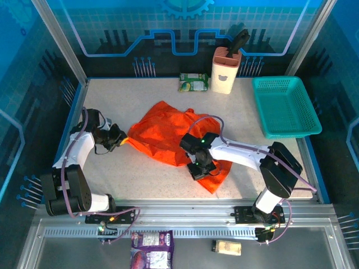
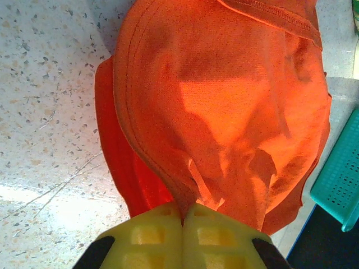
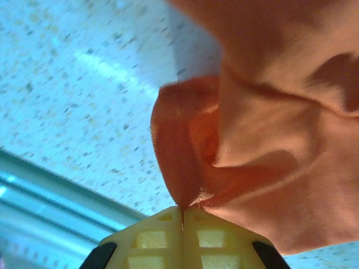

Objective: Fold the inside-out t-shirt

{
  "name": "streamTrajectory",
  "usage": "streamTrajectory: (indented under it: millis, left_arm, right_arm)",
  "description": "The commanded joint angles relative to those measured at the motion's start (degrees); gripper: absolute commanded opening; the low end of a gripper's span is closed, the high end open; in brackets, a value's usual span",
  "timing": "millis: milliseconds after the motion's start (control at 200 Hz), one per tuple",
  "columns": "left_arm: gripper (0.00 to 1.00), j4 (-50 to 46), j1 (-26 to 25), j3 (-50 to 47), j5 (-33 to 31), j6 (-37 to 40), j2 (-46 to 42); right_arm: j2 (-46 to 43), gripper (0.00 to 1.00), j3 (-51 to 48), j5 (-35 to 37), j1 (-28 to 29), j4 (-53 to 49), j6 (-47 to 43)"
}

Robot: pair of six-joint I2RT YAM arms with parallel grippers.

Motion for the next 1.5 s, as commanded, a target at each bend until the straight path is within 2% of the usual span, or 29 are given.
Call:
streamTrajectory:
  millis: [0, 55, 150, 250, 410, 570, 750, 846, 941, 1276, 1491]
  left_arm:
    - [0.0, -1.02, -0.42, 1.31, -0.4, 1.04, 0.45]
    - [0.0, -0.92, -0.4, 1.22, -0.39, 1.03, 0.51]
    - [0.0, -1.09, -0.4, 1.36, -0.53, 1.15, 0.62]
    - [0.0, -1.28, -0.4, 1.78, -0.58, 1.3, 0.6]
    - [0.0, -1.44, -0.45, 2.32, -0.58, 1.36, 0.93]
    - [0.0, -1.24, -0.41, 2.54, -0.3, 1.36, 1.3]
    - [0.0, -1.35, -0.4, 2.98, -0.08, 1.72, 1.98]
    - [0.0, -1.44, -0.41, 3.24, 0.05, 2.0, 2.35]
    - [0.0, -1.52, -0.4, 3.33, -0.06, 2.12, 2.39]
    - [0.0, -1.79, -0.4, 3.07, -0.21, 2.31, 2.09]
    - [0.0, -1.7, -0.4, 2.81, -0.34, 2.08, 1.97]
  right_arm:
    - [0.56, 0.0, -2.01, -7.99, 0.66, 1.26, -1.21]
    - [1.41, 0.0, -1.86, -7.55, 0.66, 1.34, -0.84]
    - [0.83, 0.2, -1.11, -7.24, 0.61, 1.24, 0.16]
    - [-2.56, 0.26, -1.79, -7.91, -0.18, 2.26, 2.07]
    - [-9.86, 0.26, -7.83, -6.39, -3.63, 3.33, 8.12]
    - [-18.62, 0.25, -18.81, -5.33, -7.98, 4.16, 15.86]
    - [-25.3, 0.26, -29.99, -11.23, -9.56, 11.71, 23.27]
    - [-24.96, 0.31, -33.65, -15.76, -9.64, 17.79, 26.05]
    - [-23.95, 0.35, -35.06, -16.68, -9.62, 20.99, 27.9]
    - [-20.36, 0.31, -35.46, -14.53, -11.03, 23.5, 28.28]
    - [-21.07, 0.16, -34.92, -12.9, -11.8, 21.98, 27.49]
